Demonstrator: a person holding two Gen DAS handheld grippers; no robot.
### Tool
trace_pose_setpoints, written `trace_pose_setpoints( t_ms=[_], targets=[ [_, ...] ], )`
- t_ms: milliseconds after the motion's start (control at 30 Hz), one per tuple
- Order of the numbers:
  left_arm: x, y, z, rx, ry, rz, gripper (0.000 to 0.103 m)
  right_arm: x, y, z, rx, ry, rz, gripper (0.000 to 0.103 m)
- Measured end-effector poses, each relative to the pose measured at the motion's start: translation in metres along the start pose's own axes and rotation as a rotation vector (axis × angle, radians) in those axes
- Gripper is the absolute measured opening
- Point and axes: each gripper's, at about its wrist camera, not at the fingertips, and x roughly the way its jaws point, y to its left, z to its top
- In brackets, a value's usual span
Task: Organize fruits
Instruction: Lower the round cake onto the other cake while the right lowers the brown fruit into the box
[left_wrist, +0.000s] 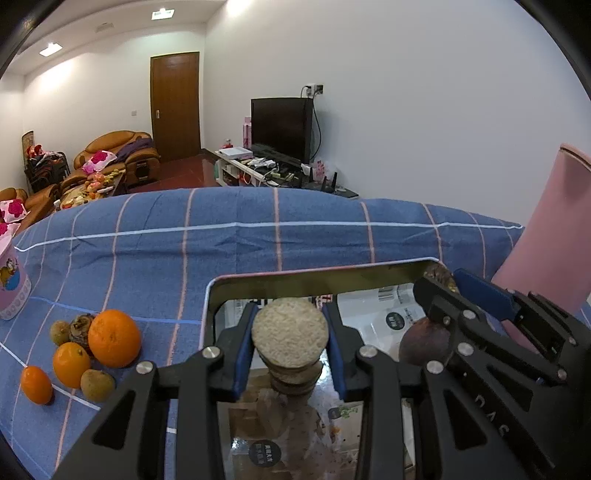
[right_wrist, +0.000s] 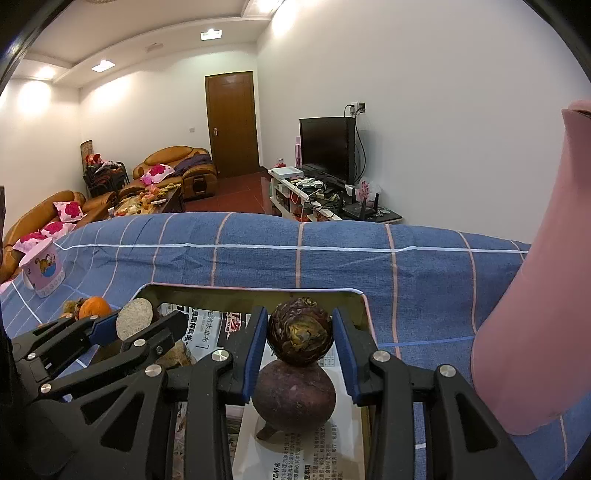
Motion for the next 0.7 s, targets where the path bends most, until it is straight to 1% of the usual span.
trace_pose_setpoints(
  t_ms=[200,400,567,700],
  targets=[
    [0.005,0.002,-0.001,-0.008,0.028,0.006,0.037,0.002,-0.001,0.001,0.006,0.006,0.007,0.039],
    [0.008,0.003,0.000,-0.017,0.038,0.014,0.037,0.012,-0.002,0.006,0.016,0.027,0.027,0.039],
    [0.008,0.002,0.000,-0.009,0.037,0.020,0.036,0.021,-0.011,0.006,0.065,0.058,0.074,0.040],
    [0.006,0.001,-0.002,-0.011,0.030,0.038,0.042,0.024,-0.018,0.004,0.117,0.081,0.128,0.040]
  ],
)
